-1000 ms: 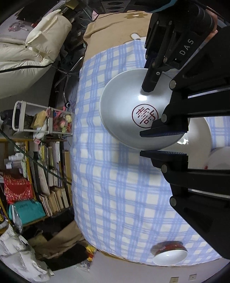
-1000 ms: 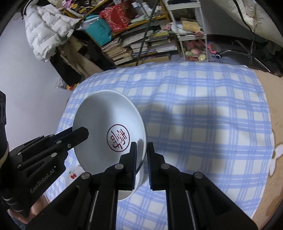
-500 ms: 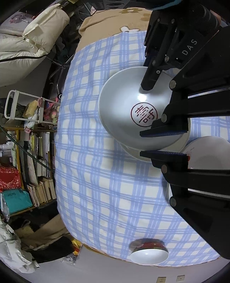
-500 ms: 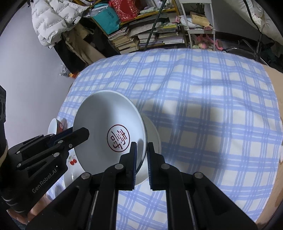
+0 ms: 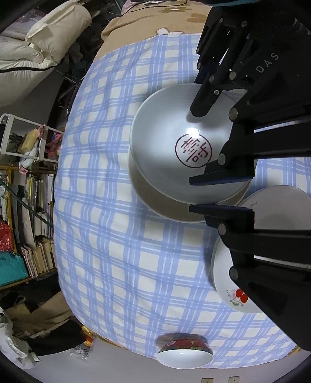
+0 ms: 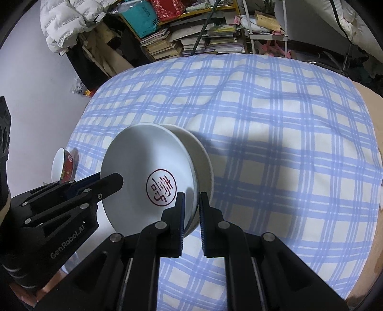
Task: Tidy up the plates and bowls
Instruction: 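Lift the red-logo bowl with both grippers and carry it over the white bowl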
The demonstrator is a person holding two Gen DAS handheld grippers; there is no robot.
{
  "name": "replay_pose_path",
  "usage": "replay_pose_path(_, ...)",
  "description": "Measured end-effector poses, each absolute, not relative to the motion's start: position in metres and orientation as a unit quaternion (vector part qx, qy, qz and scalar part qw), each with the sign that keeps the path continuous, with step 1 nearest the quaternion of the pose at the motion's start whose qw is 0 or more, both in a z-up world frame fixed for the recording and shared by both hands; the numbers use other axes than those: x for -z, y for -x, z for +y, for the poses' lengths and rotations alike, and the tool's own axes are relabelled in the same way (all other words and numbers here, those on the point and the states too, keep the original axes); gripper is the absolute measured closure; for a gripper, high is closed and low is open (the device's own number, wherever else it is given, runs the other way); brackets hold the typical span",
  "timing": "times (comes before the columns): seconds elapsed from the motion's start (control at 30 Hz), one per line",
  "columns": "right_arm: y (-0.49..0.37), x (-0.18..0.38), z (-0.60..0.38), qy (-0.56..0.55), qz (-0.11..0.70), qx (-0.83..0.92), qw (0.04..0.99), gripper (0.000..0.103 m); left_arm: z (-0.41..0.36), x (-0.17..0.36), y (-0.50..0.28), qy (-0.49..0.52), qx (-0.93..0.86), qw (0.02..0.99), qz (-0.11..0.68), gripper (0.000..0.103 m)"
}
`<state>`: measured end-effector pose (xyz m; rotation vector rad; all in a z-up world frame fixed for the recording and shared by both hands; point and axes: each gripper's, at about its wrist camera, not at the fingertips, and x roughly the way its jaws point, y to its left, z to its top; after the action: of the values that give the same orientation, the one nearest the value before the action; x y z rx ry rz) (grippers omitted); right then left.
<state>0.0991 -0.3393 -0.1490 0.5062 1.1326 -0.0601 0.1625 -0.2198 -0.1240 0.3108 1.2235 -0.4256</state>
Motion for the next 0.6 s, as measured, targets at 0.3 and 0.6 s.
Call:
replay_pose_path(0.3, -0.106, 0.164, -0.331, -0.225, 0.545, 0.025, 0.807, 0.089, -0.215, 0.137, -0.172, -0.126, 0.188, 0.782, 0.580, 0.089)
replay_pose_path(0.6, -0.112, 0.166, -0.330, -0.198, 0.551, 0.034, 0.810, 0.090, -0.222, 0.137, -0.171, -0.134, 0.182, 0.781, 0.582, 0.089)
